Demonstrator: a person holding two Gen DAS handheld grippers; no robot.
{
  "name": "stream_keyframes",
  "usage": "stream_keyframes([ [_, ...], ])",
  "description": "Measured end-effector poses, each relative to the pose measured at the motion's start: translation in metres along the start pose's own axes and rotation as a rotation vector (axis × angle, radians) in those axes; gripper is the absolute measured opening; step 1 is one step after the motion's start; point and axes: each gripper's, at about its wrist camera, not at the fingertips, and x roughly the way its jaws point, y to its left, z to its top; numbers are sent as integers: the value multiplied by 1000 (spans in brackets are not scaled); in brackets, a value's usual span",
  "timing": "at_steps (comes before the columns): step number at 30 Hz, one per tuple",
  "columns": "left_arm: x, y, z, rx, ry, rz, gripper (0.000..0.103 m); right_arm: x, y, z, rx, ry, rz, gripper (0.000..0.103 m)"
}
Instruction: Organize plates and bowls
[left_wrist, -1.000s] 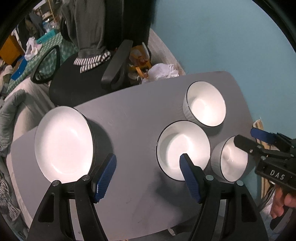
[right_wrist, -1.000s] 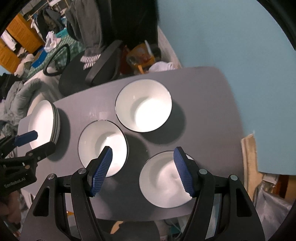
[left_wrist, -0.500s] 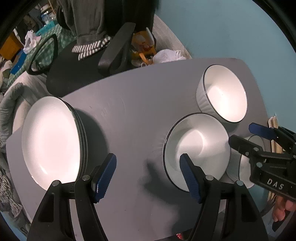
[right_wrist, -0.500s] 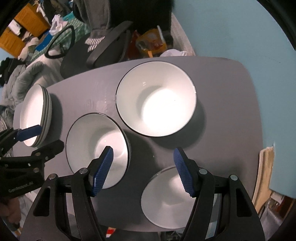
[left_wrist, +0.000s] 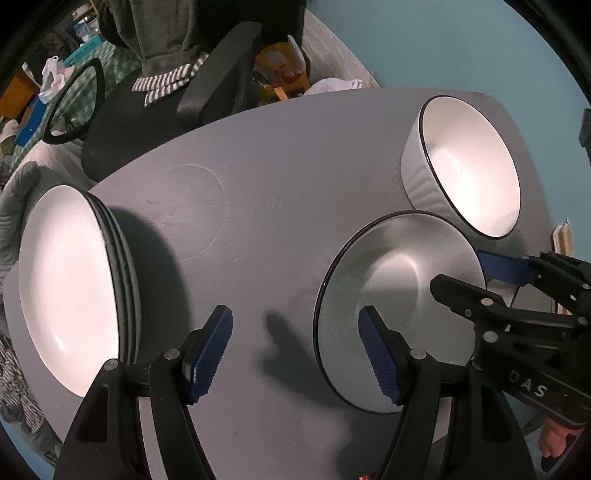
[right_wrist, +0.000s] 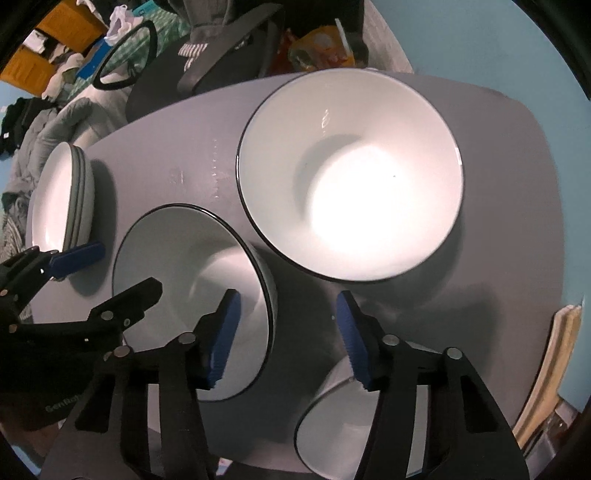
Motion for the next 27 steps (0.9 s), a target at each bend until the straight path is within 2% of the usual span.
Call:
stream_keyframes([
  [3, 3, 0, -1, 6, 8, 13, 71, 5, -1, 2, -4, 19, -3, 44],
  [10, 14, 4, -2, -25, 49, -3, 47, 11, 1, 4, -34, 42, -2, 23],
  [14, 17, 9, -5, -67, 68, -47, 39, 14, -2, 2, -31, 57, 10, 15],
  [19, 18, 8, -5, -75, 78, -84, 28, 12, -2, 1, -23, 59, 39, 12],
  [27, 18, 3, -5, -73, 93, -123, 12, 9, -4, -3, -25, 53, 23, 11],
])
